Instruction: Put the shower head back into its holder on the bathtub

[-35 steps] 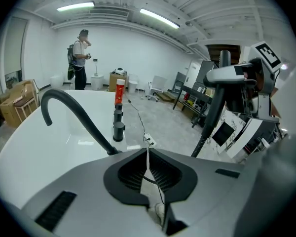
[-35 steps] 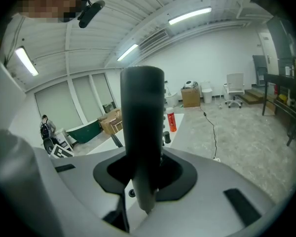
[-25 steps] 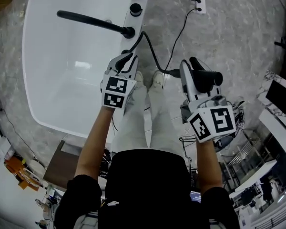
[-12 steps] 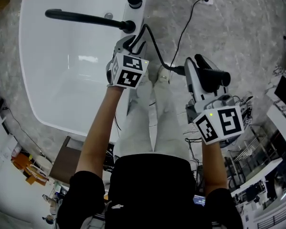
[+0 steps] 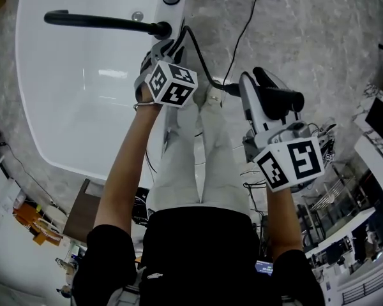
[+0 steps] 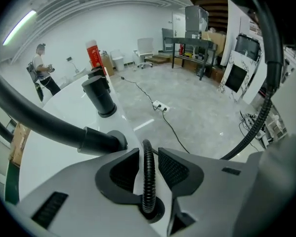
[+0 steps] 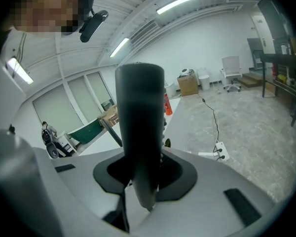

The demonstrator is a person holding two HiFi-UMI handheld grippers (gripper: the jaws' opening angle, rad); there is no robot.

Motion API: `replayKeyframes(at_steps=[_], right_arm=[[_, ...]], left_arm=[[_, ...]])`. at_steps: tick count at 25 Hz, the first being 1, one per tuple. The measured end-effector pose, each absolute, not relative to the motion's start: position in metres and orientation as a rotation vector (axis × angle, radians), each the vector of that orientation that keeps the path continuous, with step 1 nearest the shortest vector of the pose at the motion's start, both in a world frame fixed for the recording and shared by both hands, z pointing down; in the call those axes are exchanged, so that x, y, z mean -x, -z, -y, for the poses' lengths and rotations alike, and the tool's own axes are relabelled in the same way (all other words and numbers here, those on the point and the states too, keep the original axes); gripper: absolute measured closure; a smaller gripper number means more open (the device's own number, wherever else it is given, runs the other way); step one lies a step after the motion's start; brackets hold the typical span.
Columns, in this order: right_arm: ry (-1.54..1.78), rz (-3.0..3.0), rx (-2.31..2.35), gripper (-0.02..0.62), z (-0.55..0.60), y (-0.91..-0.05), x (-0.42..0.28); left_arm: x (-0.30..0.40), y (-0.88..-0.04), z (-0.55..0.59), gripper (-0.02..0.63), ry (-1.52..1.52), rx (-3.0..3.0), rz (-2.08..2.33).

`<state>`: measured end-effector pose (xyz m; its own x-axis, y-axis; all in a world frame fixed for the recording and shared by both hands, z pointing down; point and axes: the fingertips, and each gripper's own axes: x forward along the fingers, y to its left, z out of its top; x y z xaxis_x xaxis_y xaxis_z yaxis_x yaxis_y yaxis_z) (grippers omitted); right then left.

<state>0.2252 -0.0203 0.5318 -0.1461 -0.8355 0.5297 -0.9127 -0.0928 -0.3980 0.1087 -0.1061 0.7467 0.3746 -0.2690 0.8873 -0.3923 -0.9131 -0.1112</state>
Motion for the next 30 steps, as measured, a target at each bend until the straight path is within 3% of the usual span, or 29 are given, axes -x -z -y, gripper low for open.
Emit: replayKeyframes(at_steps=[5,30], right_arm=[[-1.08,2.033,-1.97,0.491,0.019,-0.54,-0.226],[-1.059,2.112,-1.84,0.491,0.028,-0.543,-0.174]], left_arm=[[-0.108,-0.749,0.108,0.537,-1.584,-2.523,0.625],[-0.053,-0.721,0.095,0.536,-1.284,-2.541,0.735]])
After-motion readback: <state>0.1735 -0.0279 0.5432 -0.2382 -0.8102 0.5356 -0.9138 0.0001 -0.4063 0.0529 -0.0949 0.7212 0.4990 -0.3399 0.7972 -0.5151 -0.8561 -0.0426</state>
